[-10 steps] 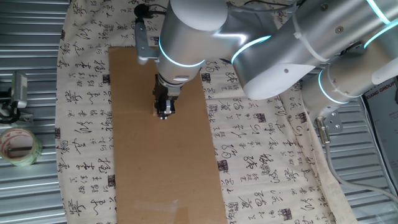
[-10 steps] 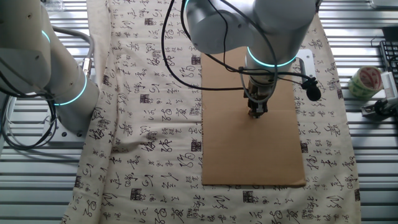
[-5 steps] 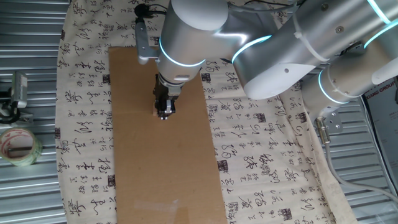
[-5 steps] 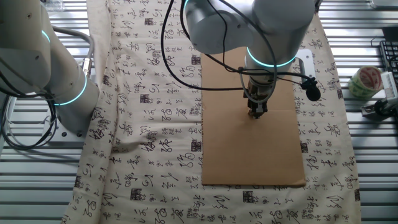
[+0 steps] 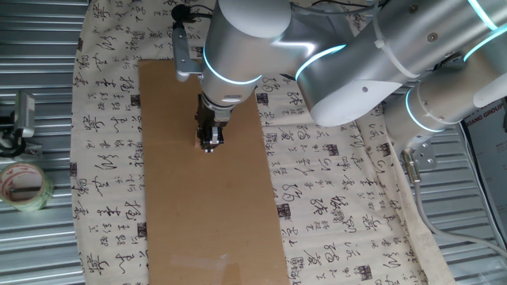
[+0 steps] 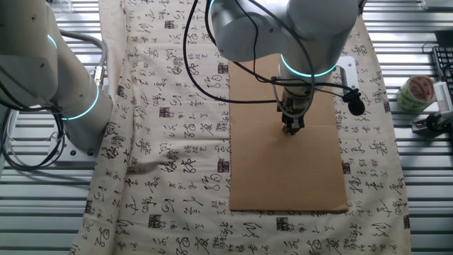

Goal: Grab the block and place it at the designated location

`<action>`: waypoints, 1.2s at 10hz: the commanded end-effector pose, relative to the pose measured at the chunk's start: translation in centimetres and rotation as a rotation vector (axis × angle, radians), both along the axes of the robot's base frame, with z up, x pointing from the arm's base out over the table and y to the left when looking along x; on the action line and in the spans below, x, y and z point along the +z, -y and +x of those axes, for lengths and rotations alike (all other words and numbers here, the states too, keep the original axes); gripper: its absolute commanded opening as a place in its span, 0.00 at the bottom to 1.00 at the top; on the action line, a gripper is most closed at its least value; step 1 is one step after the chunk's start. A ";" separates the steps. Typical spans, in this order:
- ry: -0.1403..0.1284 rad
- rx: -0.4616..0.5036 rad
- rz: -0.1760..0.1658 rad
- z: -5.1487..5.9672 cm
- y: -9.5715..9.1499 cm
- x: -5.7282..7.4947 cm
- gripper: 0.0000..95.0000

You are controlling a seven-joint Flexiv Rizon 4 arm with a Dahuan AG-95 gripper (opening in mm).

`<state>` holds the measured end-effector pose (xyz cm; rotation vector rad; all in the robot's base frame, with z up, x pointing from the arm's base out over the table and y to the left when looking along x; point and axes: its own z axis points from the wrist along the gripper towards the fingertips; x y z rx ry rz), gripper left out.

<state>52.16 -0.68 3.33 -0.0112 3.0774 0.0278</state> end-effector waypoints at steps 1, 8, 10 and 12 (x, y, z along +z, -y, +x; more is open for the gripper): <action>0.000 0.001 0.001 0.0 0.0 0.0 0.60; -0.022 0.006 0.013 -1.3 0.8 4.2 0.60; -0.022 0.008 0.017 -1.8 1.0 5.1 0.60; -0.023 0.011 0.020 -2.3 0.7 5.8 0.60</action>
